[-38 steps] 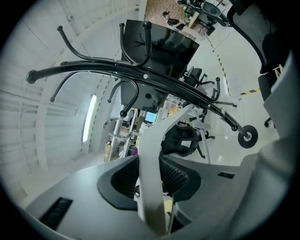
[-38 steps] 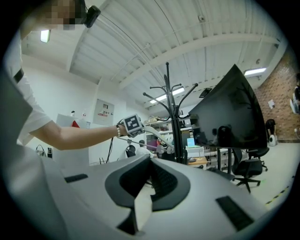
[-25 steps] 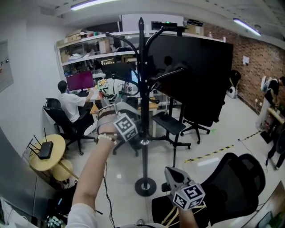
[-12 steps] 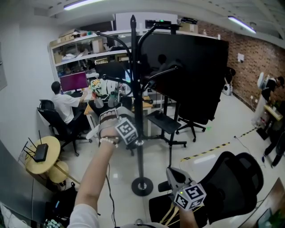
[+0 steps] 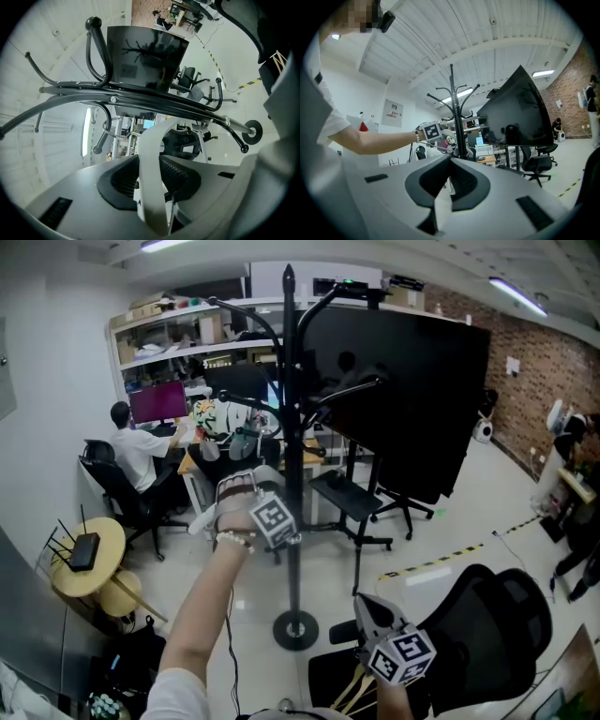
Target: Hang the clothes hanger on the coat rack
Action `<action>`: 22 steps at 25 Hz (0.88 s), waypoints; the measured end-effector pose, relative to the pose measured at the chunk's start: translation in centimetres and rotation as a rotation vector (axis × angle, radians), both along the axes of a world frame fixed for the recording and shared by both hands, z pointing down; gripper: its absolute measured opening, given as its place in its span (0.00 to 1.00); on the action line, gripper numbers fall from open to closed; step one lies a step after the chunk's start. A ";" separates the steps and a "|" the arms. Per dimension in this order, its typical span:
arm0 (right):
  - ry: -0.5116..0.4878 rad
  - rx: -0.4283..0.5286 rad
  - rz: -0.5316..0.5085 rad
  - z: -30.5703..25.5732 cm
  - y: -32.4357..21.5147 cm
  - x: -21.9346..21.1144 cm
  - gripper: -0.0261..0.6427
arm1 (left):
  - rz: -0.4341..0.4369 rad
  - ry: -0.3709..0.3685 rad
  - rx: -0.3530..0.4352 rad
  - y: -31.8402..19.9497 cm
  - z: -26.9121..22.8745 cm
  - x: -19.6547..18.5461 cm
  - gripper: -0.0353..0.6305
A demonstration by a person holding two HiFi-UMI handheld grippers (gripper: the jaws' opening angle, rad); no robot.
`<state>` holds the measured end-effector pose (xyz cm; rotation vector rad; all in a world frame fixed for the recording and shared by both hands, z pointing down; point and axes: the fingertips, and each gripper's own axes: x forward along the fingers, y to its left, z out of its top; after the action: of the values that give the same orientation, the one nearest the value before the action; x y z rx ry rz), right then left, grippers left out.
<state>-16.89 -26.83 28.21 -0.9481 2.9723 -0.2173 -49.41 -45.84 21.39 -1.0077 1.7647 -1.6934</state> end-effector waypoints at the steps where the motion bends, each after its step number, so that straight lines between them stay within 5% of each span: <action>1: -0.001 -0.001 0.002 0.0 -0.1 0.1 0.05 | 0.009 0.005 0.003 -0.1 0.2 0.3 0.26; 18: -0.002 -0.006 0.007 0.0 0.1 0.7 0.05 | 0.090 0.112 0.040 0.3 1.3 1.4 0.27; 22: 0.000 -0.005 0.005 0.0 0.3 0.3 0.05 | 0.146 0.193 0.042 0.8 1.4 2.4 0.28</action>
<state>-16.63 -26.55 28.16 -0.9561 2.9706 -0.2239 -47.04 -45.06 22.83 -1.2849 1.7877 -1.5065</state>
